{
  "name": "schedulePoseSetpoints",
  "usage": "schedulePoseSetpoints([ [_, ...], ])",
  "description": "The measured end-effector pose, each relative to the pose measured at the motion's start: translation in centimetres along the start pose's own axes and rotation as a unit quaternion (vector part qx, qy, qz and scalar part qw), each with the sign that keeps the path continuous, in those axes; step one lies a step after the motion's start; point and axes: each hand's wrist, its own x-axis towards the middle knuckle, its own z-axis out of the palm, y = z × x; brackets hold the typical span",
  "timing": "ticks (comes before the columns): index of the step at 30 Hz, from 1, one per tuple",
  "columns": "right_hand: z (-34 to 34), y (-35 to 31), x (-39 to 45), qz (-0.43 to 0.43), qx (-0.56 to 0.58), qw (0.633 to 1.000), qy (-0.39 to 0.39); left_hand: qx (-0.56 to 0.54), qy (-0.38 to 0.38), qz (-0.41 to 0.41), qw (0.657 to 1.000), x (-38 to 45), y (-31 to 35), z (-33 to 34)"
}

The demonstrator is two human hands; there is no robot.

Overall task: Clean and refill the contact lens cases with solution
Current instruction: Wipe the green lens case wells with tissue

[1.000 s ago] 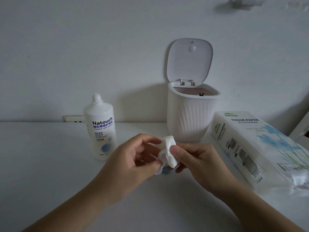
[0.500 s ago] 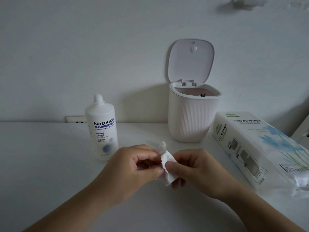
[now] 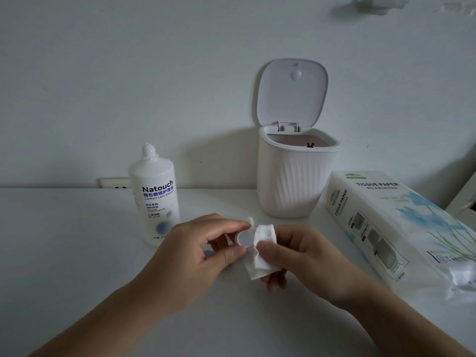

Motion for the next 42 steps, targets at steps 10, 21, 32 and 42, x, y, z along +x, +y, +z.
schedulePoseSetpoints([
  [10, -0.2, 0.3, -0.1, 0.0, -0.016, 0.999, -0.033, 0.005, 0.006, 0.032, 0.999, -0.1, -0.3, 0.3],
  [21, -0.2, 0.4, -0.1, -0.01, -0.011, 1.0, -0.024, -0.006, 0.003, 0.048, 0.999, -0.3, -0.2, 0.5],
  [32, -0.5, 0.6, 0.0, -0.024, -0.024, 0.999, -0.026, -0.006, 0.019, 0.072, 0.997, -0.6, -0.3, 0.9],
  [42, -1.1, 0.4, -0.2, 0.03, -0.004, 0.996, -0.079, -0.019, -0.02, 0.062, 0.998, -0.5, -0.8, 0.8],
])
